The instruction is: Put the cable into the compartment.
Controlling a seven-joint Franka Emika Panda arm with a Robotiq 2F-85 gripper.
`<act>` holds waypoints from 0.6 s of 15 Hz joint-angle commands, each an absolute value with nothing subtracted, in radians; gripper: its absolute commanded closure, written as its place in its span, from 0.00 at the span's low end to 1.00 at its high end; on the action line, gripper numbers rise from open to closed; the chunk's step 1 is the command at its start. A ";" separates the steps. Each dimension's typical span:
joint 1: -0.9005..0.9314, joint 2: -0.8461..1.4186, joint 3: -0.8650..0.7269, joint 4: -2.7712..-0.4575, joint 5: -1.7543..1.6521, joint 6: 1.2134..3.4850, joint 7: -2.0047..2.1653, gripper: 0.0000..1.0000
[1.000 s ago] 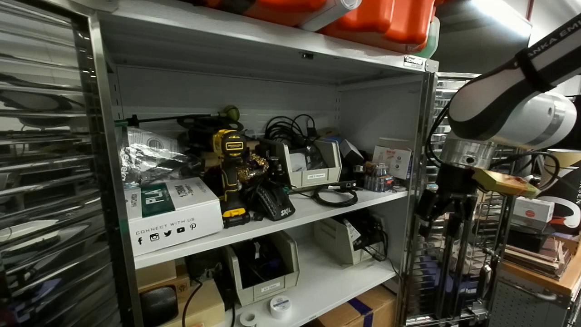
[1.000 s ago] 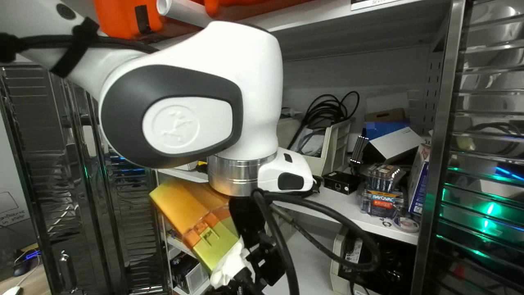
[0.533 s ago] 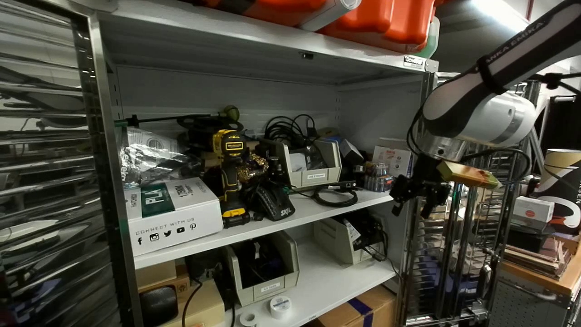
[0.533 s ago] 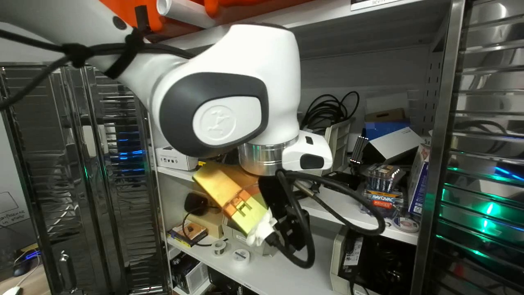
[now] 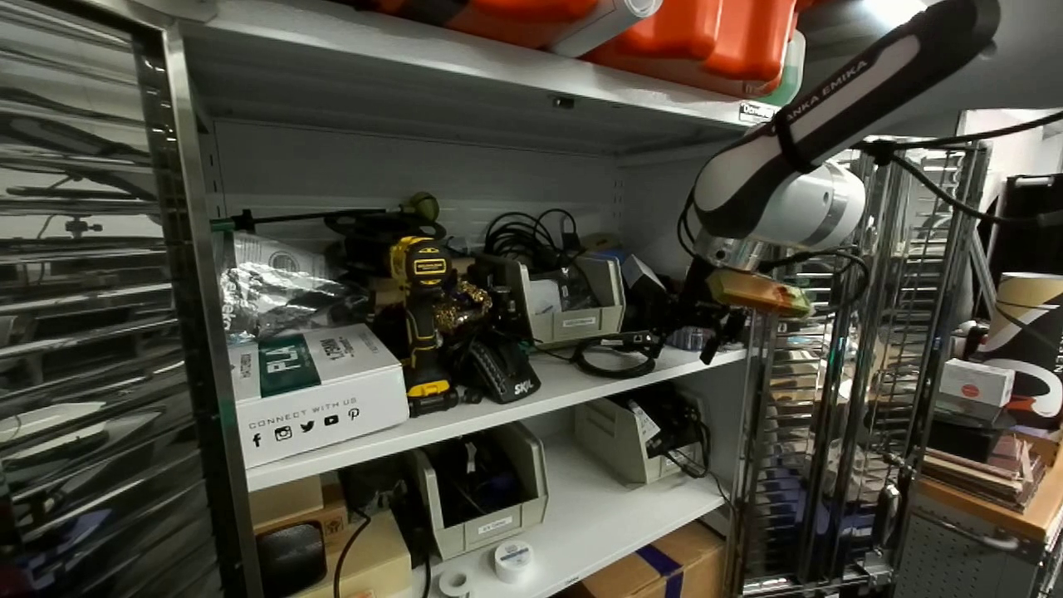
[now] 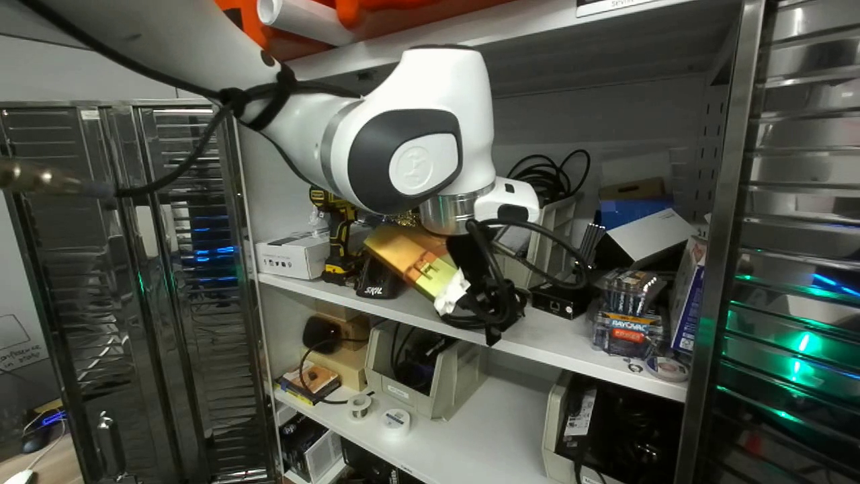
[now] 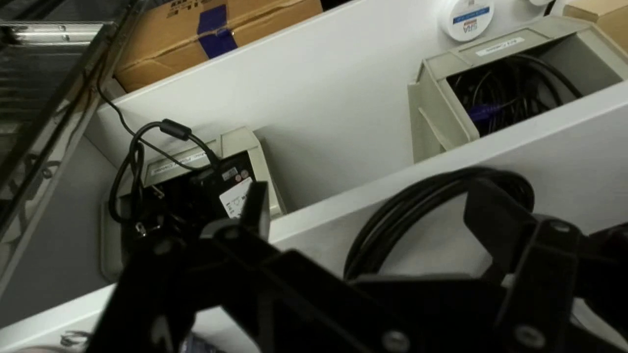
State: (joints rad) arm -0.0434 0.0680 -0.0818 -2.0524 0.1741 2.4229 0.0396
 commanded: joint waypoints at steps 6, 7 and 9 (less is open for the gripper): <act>-0.046 0.227 -0.095 -1.856 0.008 2.404 0.223 0.00; -0.044 0.244 -0.095 -1.844 0.002 2.405 0.228 0.00; -0.036 0.273 -0.093 -1.821 -0.010 2.412 0.239 0.00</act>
State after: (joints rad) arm -0.0474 0.2148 -0.0918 -1.8981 0.0215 2.4238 0.2019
